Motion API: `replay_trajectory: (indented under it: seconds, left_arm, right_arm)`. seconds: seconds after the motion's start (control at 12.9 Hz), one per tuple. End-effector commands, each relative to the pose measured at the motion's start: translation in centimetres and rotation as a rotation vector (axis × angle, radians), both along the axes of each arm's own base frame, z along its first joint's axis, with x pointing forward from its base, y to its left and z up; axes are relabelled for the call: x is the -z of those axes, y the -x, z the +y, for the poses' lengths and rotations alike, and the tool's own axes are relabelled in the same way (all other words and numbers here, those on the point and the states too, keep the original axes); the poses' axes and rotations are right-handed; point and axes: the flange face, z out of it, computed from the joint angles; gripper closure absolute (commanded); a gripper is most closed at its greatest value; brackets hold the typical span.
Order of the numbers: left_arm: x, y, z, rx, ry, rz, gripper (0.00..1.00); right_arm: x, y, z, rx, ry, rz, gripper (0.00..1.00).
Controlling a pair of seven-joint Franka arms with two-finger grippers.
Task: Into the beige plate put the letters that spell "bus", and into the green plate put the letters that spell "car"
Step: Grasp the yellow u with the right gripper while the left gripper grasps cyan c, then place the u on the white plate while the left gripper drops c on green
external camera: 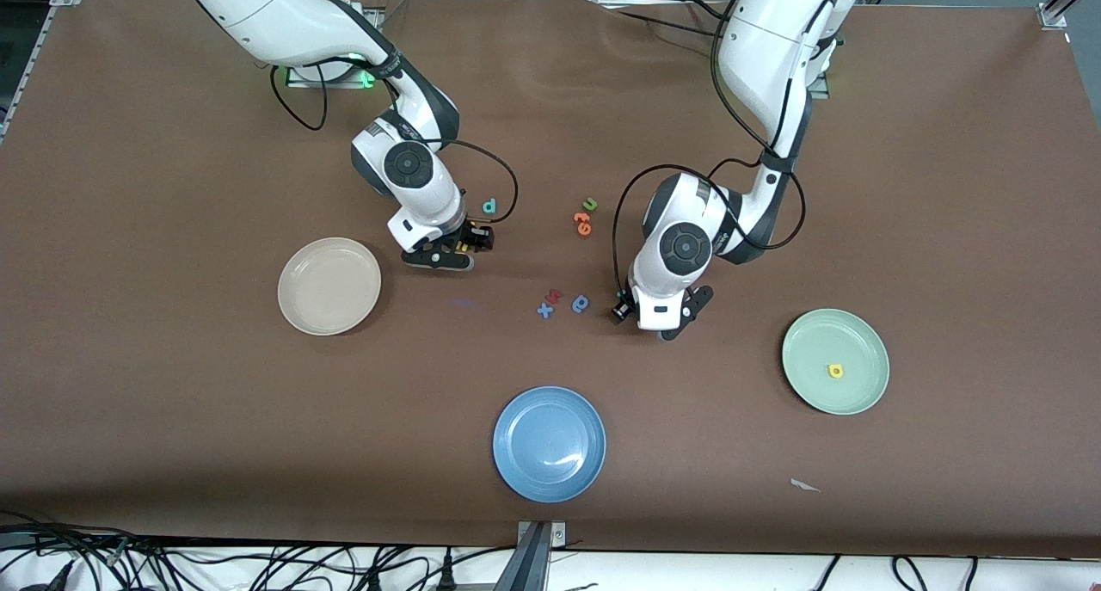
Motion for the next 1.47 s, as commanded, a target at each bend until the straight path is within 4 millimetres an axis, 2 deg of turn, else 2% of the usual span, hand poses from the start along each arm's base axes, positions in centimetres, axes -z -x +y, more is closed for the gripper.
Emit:
replay_trajectory:
  seconds: [0.0,0.31,0.39,0.47,0.62,0.93,1.01,1.16,1.4]
  left_arm:
    - [-0.3,-0.1,0.7,-0.027,-0.008,-0.006,0.6]
    - [-0.4,-0.5,1.1,-0.021,-0.009,-0.012,0.67]
    - [-0.5,-0.5,1.1,-0.021,-0.009,-0.013,0.68]
    - [-0.4,-0.5,1.2,-0.02,-0.01,-0.013,0.7]
    - [-0.4,-0.5,1.2,-0.02,-0.01,-0.013,0.76]
    - [-0.7,-0.7,1.2,-0.018,-0.009,-0.015,0.84]
    - [-1.2,-1.3,1.9,-0.019,-0.015,-0.023,0.85]
    - [-3.0,-2.9,3.2,-0.005,-0.017,-0.038,0.86]
    - [-5.8,-6.4,7.7,0.078,-0.005,-0.005,0.86]
  right_arm:
    - [0.8,1.1,-0.6,-0.002,0.015,0.002,0.62]
    - [1.0,1.4,-0.7,-0.006,0.02,0.006,0.87]
    - [0.7,1.4,-0.7,-0.009,0.02,0.001,0.87]
    - [0.0,1.1,-0.7,-0.013,0.021,-0.01,0.88]
    - [-3.0,0.6,-1.2,-0.045,0.055,-0.033,0.9]
    - [-6.7,-0.7,-3.6,-0.12,0.128,-0.034,0.91]
    - [-7.7,-1.4,-5.0,-0.137,0.136,-0.035,0.91]
    - [-9.2,-3.0,-9.4,-0.196,0.162,-0.025,0.91]
    - [-9.3,-5.2,-15.6,-0.282,0.164,-0.009,0.91]
